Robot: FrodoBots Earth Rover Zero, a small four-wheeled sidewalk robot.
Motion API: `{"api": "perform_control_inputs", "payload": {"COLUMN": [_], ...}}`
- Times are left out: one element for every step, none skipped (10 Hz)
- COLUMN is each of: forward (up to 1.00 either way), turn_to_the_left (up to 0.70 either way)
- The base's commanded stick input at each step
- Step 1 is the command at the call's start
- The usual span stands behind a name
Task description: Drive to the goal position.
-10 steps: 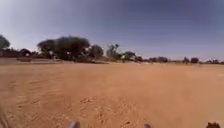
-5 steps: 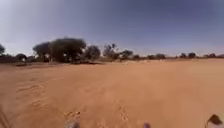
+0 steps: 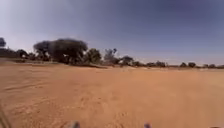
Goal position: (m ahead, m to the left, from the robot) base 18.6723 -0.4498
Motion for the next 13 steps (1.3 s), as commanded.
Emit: {"api": "perform_control_inputs", "payload": {"forward": [0.70, 0.70, 0.70, 0.70, 0.70, 0.70, 0.70, 0.70, 0.70, 0.70, 0.70, 0.70, 0.70], "turn_to_the_left": [0.00, 0.00, 0.00, 0.00, 0.00, 0.00, 0.00, 0.00, 0.00, 0.00, 0.00, 0.00, 0.00]}}
